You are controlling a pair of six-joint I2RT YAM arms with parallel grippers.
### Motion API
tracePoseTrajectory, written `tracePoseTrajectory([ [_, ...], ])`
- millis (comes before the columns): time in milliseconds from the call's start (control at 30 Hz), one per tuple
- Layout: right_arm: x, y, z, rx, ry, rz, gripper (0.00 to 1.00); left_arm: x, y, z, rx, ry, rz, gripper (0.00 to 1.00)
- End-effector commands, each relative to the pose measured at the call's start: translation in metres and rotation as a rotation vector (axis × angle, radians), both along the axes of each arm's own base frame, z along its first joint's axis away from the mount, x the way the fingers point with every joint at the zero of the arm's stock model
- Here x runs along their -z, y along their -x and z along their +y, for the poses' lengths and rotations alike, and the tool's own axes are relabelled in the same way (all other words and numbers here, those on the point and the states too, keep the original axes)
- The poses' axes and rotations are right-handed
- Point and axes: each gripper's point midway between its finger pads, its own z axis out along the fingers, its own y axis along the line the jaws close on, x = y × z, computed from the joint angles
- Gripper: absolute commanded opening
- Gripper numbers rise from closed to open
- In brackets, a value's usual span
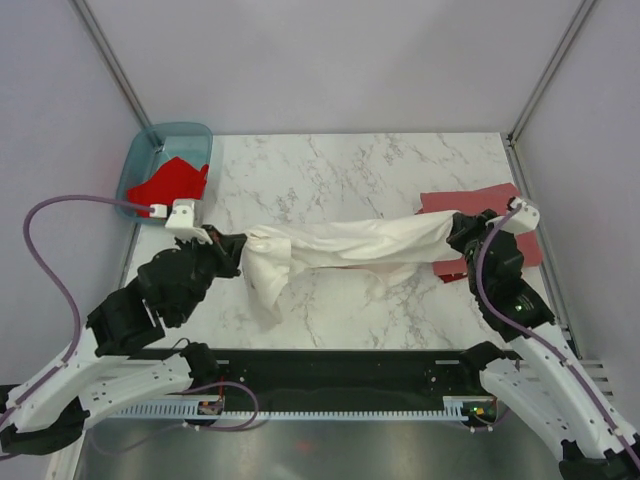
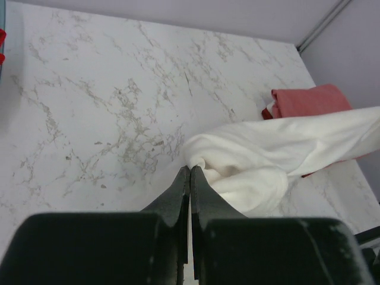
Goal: Fold and stack the t-shirts
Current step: Flatten the tshirt out
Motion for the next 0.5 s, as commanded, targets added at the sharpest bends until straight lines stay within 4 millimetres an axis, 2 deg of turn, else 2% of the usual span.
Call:
tracePoseTrajectory([
  [0,-0.032,0.015,-0.018,0.053,-0.02,-0.119,0.0,-0.061,0.007,0.031,-0.083,0.163,-0.098,0.02],
  [67,-0.055,0.027,-0.022,0.042,-0.034,-0.187,0.0,-0.072,0.014,0.037,-0.066,0.169,-0.109,0.02],
  [100,-0.062,0.03,-0.021,0.027,-0.039,-0.207,0.0,-0.089,0.019,0.044,-0.062,0.199,-0.128,0.02],
  [167,-0.086,0.042,-0.021,-0.007,-0.051,-0.264,0.0,-0.101,0.024,0.049,-0.047,0.206,-0.135,0.02],
  [233,-0.104,0.051,-0.013,-0.074,-0.057,-0.296,0.0,-0.114,0.031,0.05,-0.013,0.224,-0.151,0.02],
  [333,-0.117,0.057,-0.004,-0.136,-0.072,-0.309,0.0,-0.114,0.028,0.045,-0.009,0.205,-0.141,0.02],
  [467,-0.11,0.043,0.011,-0.187,-0.049,-0.239,0.0,-0.096,0.017,0.03,-0.022,0.152,-0.094,0.02],
])
